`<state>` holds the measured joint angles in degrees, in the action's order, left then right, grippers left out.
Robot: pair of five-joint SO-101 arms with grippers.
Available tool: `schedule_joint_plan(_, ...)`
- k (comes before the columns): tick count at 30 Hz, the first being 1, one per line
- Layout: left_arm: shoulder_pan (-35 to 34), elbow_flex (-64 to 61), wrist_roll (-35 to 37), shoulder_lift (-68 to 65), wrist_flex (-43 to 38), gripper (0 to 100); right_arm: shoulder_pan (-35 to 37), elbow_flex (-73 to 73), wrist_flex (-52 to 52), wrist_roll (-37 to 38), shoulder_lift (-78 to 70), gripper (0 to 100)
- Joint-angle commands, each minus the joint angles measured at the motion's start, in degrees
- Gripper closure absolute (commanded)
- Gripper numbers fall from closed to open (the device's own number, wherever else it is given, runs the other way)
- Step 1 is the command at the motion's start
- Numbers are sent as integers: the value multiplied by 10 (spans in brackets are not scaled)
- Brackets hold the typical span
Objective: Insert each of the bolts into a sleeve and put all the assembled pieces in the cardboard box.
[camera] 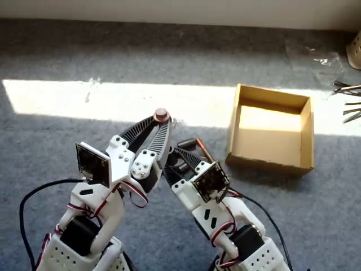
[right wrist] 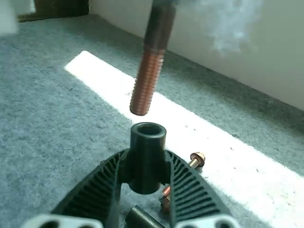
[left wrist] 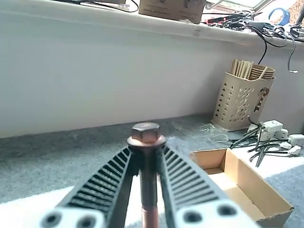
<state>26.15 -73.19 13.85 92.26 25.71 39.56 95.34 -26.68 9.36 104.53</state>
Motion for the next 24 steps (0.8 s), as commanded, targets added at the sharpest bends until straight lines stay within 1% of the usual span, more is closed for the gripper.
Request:
schedule_joint_plan(1,7,-9,8,8,-45,995,6,0,2,-45,8,994)
schedule_joint_plan(2,7,-9,8,8,-47,995,6,2,2,-58,8,994)
schedule_joint_plan(9,7,-11,8,8,-49,995,6,0,2,-63,8,994)
schedule_joint_plan(12,7,-11,8,8,-50,995,6,1,2,-104,8,994)
schedule_joint_plan(16,7,-16,8,8,-52,995,6,1,2,-112,8,994)
schedule_joint_plan(24,7,-60,9,8,-114,995,7,0,2,-111,8,994)
